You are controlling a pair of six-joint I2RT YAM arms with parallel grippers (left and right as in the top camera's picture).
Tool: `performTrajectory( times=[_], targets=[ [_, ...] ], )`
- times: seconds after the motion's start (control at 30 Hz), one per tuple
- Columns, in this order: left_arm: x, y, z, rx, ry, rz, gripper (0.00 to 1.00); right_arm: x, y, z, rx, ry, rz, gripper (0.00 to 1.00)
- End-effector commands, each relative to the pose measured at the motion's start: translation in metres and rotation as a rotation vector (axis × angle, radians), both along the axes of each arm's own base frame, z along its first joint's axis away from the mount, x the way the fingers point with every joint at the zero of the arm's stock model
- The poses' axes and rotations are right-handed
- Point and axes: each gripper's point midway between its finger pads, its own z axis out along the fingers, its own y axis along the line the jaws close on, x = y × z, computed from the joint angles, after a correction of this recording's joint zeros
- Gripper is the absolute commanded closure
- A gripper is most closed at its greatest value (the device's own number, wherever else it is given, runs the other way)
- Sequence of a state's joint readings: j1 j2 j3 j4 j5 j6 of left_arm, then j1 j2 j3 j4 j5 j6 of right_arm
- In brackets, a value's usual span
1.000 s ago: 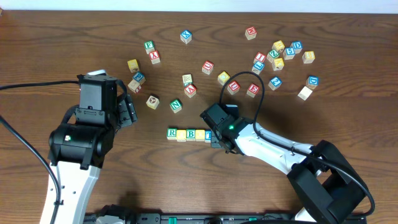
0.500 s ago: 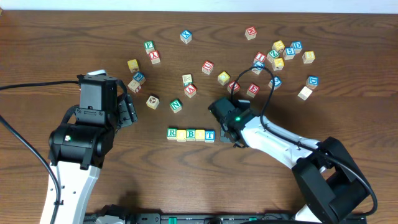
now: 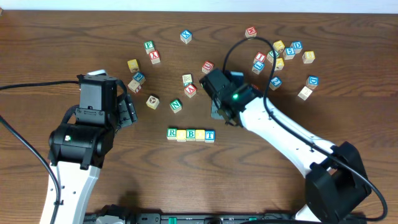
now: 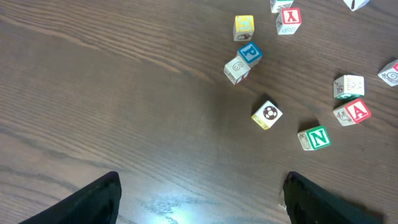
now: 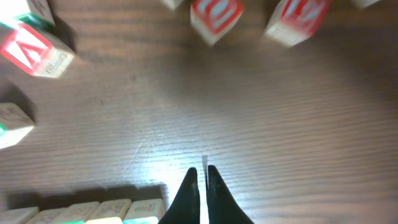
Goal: Spell out ROBOT
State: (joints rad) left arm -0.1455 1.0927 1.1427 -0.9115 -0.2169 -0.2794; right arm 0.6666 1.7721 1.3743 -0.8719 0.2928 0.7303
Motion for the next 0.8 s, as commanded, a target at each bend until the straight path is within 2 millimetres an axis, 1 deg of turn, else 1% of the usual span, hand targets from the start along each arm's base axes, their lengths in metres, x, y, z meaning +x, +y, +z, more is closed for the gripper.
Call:
performTrajectory(
  times=[0.0, 0.13, 0.23, 0.3, 0.4, 0.43, 0.5, 0.57, 0.63, 0.7, 0.77],
  targets=[
    [0.002, 0.004, 0.009, 0.023, -0.020, 0.003, 0.18, 0.020, -0.015, 0.038, -0.069, -0.096, -0.021, 0.99],
    [0.002, 0.004, 0.009, 0.023, -0.020, 0.003, 0.18, 0.024, -0.035, 0.078, -0.112, -0.149, -0.064, 0.99],
    [0.002, 0.004, 0.009, 0.023, -0.020, 0.003, 0.18, 0.023, -0.045, 0.112, -0.091, -0.191, -0.057, 0.99],
    [0.002, 0.004, 0.009, 0.023, -0.020, 0.003, 0.18, 0.019, -0.050, 0.136, -0.061, -0.227, -0.047, 0.99],
    [0.002, 0.004, 0.009, 0.023, -0.020, 0.003, 0.18, 0.003, -0.055, 0.171, 0.010, -0.277, 0.009, 0.98],
    [0.002, 0.004, 0.009, 0.023, -0.020, 0.003, 0.18, -0.002, -0.057, 0.179, 0.023, -0.287, 0.028, 0.97],
    [0.002, 0.004, 0.009, 0.023, -0.020, 0.003, 0.18, -0.017, -0.068, 0.197, 0.041, -0.315, 0.043, 0.96],
    [0.002, 0.004, 0.009, 0.023, -0.020, 0.003, 0.18, -0.030, -0.080, 0.211, 0.050, -0.346, 0.045, 0.92],
    [0.002, 0.004, 0.009, 0.023, -0.020, 0.003, 0.18, -0.040, -0.089, 0.220, 0.050, -0.377, 0.059, 0.88],
    [0.002, 0.004, 0.009, 0.023, -0.020, 0.003, 0.18, -0.050, -0.099, 0.221, 0.048, -0.395, 0.060, 0.85],
    [0.002, 0.004, 0.009, 0.023, -0.020, 0.003, 0.18, -0.058, -0.104, 0.216, 0.045, -0.399, 0.067, 0.81]
  ],
)
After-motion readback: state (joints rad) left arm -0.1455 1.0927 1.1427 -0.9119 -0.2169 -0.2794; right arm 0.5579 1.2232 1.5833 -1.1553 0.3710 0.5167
